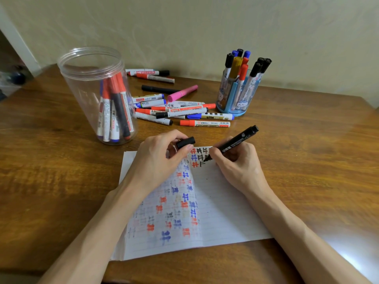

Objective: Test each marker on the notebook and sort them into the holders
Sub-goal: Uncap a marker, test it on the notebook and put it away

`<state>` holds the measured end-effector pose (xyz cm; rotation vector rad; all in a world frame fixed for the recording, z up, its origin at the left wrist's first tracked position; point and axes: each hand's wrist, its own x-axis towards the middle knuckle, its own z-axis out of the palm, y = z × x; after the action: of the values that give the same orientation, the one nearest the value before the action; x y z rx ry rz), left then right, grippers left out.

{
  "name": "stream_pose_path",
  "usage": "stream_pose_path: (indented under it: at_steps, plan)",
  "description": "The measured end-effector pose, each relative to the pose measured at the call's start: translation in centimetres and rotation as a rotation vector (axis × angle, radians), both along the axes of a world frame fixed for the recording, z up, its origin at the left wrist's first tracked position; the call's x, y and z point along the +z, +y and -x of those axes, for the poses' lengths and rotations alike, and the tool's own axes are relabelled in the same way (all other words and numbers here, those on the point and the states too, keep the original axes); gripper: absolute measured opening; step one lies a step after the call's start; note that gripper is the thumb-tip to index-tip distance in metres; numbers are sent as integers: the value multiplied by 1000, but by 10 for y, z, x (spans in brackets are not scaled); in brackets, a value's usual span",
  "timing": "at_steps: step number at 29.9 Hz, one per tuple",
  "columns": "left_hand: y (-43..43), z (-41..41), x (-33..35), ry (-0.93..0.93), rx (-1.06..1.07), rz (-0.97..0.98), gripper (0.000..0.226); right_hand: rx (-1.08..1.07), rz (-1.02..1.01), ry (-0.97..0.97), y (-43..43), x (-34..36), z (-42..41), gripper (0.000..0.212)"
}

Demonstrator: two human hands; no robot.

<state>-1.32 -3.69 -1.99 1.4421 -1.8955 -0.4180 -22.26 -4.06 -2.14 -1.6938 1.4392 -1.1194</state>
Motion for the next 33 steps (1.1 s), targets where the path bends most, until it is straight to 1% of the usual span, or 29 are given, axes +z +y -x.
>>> stream_pose_path:
  at_steps: [7,13,17,20,22,24,31,33]
  plan:
    - [0,-1,0,0,0,0,19,16,9,15,-1,0,0,16]
    - [-1,-1,-2,-1,2,11,24,53,-34,47,1,1,-1,13]
    - [-1,-1,-2,8,-25,30,22,20,-35,-44,0,3,1,13]
    - [-2,-1,-1,12,-46,46,35,7,-47,-87,-1,4,3,13]
    - [-2,0,0,12,-47,49,46,22,-43,-59,-1,3,2,13]
    - [-2,0,0,18,-47,46,49,41,-35,-26,-1,1,1,12]
    - [-1,0,0,8,-40,37,48,48,-37,52,0,1,0,12]
    - [-1,0,-1,9,-35,37,43,53,-47,42,0,1,0,12]
